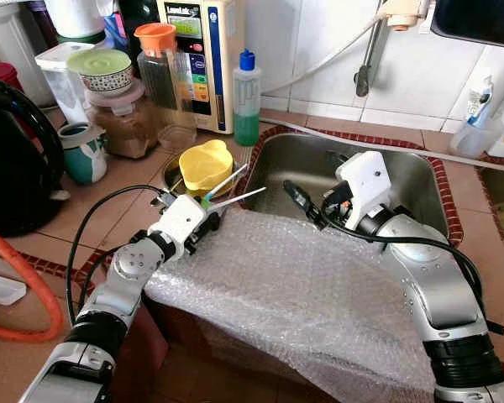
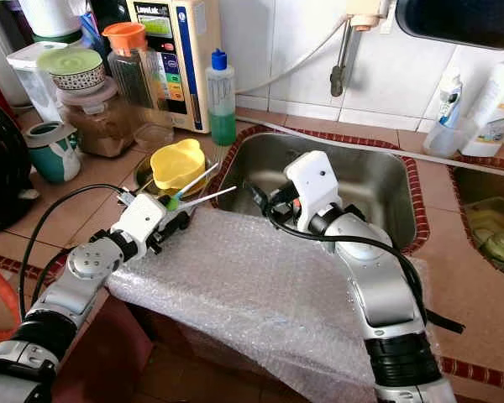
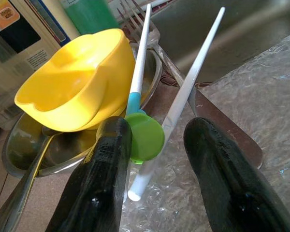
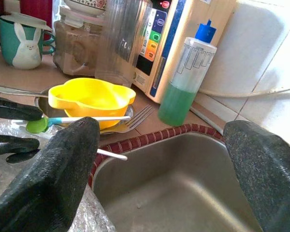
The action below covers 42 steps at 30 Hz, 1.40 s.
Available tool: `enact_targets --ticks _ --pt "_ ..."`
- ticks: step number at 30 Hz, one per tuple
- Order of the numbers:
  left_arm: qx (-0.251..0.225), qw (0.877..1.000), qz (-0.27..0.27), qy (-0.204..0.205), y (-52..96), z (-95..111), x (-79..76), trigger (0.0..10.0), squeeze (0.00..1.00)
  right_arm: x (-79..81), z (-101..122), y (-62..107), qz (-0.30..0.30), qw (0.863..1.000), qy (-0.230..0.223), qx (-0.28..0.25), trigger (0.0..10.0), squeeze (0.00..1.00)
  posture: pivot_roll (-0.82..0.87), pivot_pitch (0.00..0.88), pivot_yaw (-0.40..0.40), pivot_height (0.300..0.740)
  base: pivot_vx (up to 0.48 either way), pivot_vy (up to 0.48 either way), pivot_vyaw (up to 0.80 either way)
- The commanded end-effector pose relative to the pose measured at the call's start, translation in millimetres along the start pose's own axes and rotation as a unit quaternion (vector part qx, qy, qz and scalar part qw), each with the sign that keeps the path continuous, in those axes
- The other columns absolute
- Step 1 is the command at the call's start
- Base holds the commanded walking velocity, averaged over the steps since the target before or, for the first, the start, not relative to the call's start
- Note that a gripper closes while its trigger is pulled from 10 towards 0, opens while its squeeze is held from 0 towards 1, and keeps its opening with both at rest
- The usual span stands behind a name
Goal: Kitchen organization
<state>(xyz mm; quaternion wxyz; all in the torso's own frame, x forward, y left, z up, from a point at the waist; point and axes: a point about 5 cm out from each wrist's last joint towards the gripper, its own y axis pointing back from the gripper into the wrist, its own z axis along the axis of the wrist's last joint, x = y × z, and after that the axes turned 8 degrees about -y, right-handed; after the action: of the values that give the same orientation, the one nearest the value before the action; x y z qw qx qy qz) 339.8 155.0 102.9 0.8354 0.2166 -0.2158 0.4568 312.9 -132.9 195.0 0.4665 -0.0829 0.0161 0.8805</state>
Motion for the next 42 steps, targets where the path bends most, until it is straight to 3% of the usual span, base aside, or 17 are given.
enact_targets --ticks 1,15,18,27,38,42 --pt "0.024 1.000 -0.008 0.002 3.4 -10 -3.2 0.0 0.00 -2.2 6 -1.2 -0.004 1.000 0.007 -0.007 10.0 0.00 0.00 0.013 0.050 0.740 0.000 0.000 0.00" --pt "0.035 0.999 0.017 0.006 7.5 -15 2.3 0.0 0.00 -1.3 6 -2.7 0.006 1.000 0.006 -0.006 10.0 0.00 0.01 0.012 0.040 0.740 0.000 0.000 0.00" --pt "0.034 0.999 0.017 0.007 8.0 -15 2.5 0.0 0.00 9.0 2 -0.5 0.062 0.998 -0.009 0.014 10.0 0.00 0.01 0.010 0.039 0.740 0.000 0.000 0.00" --pt "0.034 0.999 0.019 0.006 8.7 -15 4.0 0.0 0.00 25.4 -13 9.5 0.131 0.990 -0.021 0.056 10.0 0.00 0.01 0.009 0.042 0.740 0.000 0.000 0.00" --pt "0.028 0.999 0.018 0.003 10.2 -13 4.7 0.0 0.00 24.3 -14 10.3 0.127 0.990 -0.020 0.060 10.0 0.00 0.01 0.008 0.048 0.740 0.000 0.000 0.00" --pt "0.004 1.000 0.024 0.002 16.8 -6 3.8 0.0 0.00 22.2 -13 9.3 0.121 0.991 -0.018 0.058 10.0 0.00 0.02 0.009 0.048 0.740 0.000 0.000 0.00"
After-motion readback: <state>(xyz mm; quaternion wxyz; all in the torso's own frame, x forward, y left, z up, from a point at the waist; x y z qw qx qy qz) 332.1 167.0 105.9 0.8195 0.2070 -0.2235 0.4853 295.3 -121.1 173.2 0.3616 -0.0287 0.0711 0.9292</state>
